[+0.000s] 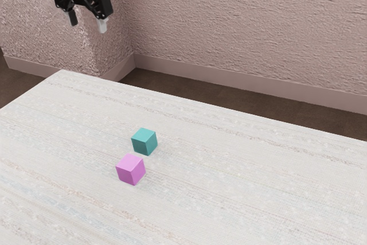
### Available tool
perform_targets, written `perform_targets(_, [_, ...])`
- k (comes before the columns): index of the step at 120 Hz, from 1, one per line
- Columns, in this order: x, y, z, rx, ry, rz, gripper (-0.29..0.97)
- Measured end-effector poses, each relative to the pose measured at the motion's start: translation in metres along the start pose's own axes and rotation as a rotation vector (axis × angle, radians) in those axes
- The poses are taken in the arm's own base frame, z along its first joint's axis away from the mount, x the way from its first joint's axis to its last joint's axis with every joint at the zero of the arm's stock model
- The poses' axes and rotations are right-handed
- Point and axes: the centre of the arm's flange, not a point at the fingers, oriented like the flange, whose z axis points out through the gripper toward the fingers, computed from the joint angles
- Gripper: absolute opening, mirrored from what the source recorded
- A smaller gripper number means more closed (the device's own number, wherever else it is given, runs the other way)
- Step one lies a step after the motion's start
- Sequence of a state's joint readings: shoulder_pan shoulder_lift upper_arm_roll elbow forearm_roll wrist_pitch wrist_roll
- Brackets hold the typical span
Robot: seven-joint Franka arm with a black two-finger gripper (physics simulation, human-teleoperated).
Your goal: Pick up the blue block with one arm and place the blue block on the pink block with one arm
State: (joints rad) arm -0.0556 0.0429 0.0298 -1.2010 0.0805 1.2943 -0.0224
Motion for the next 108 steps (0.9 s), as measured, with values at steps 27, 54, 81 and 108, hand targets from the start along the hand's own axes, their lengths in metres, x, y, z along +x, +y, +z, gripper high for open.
perform_targets(27, [0.032, 0.024, 0.091, -0.038, -0.113, 0.040, 0.68])
perform_targets(54, [0.016, 0.022, 0.229, -0.044, -0.186, 0.030, 0.68])
perform_targets(81, [0.024, 0.012, 0.282, -0.084, -0.133, -0.012, 0.68])
perform_targets(108, [0.042, 0.018, 0.313, -0.090, -0.039, 0.040, 0.68])
